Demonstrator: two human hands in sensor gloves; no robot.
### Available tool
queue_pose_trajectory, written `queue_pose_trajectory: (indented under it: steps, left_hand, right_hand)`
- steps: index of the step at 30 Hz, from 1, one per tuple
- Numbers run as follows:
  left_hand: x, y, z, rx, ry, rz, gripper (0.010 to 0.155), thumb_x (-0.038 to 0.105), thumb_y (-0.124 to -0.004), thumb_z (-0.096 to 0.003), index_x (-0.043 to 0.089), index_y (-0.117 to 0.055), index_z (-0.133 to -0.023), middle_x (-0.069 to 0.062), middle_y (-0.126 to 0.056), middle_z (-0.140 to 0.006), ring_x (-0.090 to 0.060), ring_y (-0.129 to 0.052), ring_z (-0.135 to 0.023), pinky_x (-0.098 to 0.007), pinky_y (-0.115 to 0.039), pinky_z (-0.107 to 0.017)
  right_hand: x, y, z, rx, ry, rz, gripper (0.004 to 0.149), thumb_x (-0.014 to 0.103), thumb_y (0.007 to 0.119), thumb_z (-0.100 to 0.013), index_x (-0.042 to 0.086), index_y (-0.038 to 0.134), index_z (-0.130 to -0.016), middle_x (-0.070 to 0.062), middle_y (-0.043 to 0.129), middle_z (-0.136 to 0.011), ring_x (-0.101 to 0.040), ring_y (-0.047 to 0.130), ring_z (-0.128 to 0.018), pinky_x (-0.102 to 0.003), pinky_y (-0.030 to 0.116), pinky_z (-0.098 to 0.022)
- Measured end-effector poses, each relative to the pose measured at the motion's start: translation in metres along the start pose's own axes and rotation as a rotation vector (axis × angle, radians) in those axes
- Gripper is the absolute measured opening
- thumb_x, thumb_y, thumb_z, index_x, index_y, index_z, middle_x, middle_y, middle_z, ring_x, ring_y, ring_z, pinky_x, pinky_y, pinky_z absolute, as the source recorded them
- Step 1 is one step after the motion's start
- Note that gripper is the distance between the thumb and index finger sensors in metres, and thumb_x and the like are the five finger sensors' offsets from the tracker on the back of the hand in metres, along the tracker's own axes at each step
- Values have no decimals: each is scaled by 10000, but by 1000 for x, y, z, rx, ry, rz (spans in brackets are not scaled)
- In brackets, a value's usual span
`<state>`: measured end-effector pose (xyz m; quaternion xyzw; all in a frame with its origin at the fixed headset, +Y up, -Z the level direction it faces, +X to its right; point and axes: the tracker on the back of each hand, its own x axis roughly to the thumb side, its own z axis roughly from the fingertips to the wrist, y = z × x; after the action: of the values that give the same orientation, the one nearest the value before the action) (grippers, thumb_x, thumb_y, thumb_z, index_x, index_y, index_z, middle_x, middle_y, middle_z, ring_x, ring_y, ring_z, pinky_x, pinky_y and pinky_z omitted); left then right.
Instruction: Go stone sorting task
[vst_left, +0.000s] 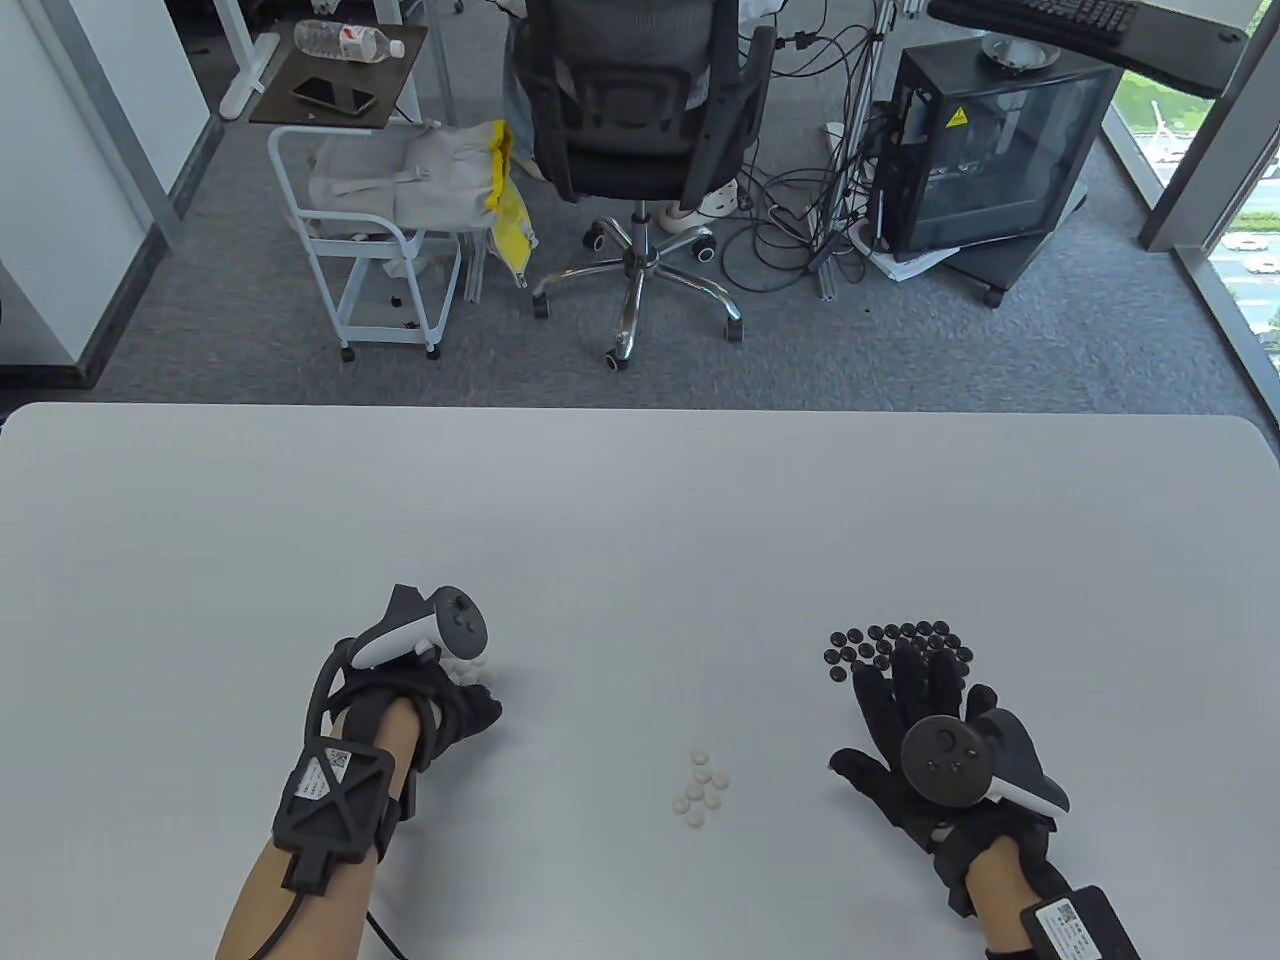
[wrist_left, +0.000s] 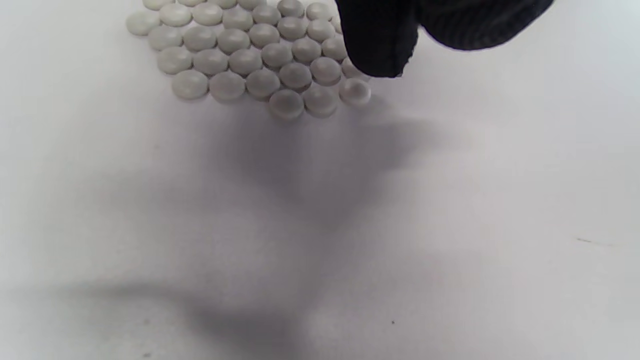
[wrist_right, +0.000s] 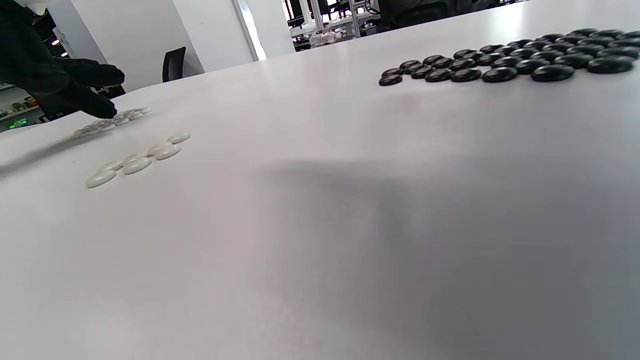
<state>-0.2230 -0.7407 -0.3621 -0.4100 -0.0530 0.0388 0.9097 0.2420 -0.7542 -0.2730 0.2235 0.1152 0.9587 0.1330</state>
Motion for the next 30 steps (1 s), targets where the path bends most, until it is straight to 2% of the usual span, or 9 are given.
queue_pose_trajectory:
  steps: [2,8,16,19,25,30]
  left_hand:
    - [10,7,7,48,-48,9,656,556,-535,-497,348,-631,-1112,-182,97,-1135,-510,186,-924,-804,34,-506]
    - [62,15,21,72,-179,-81,667,564,-530,-503,326,-649,-1114,-206,59,-1154,-525,157,-938,-809,8,-517]
    - [136,-10,8,0,-360,-169,670,562,-530,-505,315,-651,-1116,-218,46,-1154,-533,144,-938,-812,-9,-518]
    - [159,-26,-5,-37,-404,-191,673,562,-524,-507,329,-579,-1136,-212,105,-1127,-530,176,-920,-813,-3,-521]
    - [183,-43,-23,-72,-433,-204,681,562,-506,-504,347,-508,-1150,-209,135,-1117,-527,192,-915,-812,17,-505]
    - [180,-43,-33,-59,-384,-197,658,560,-504,-506,374,-505,-1137,-193,144,-1114,-521,201,-914,-810,16,-516]
  right_hand:
    - [0,0,0,-1,1,1,856,517,477,-624,-67,168,-1167,-483,-42,-1062,-696,-97,-865,-898,50,-493]
    - [-1,0,0,0,6,0,855,517,476,-625,-69,168,-1168,-482,-41,-1063,-695,-96,-865,-898,49,-492]
    - [-1,0,0,0,5,3,856,517,477,-625,-69,169,-1168,-483,-42,-1062,-696,-97,-865,-898,49,-491]
    - [-1,0,0,-3,2,0,857,518,478,-624,-68,170,-1168,-481,-42,-1063,-696,-96,-866,-898,50,-492]
    - [-1,1,0,0,-1,2,857,517,479,-624,-69,172,-1168,-481,-40,-1064,-695,-96,-867,-898,50,-492]
    - [-1,1,0,3,2,2,856,517,479,-625,-68,173,-1168,-481,-40,-1064,-696,-95,-866,-898,50,-492]
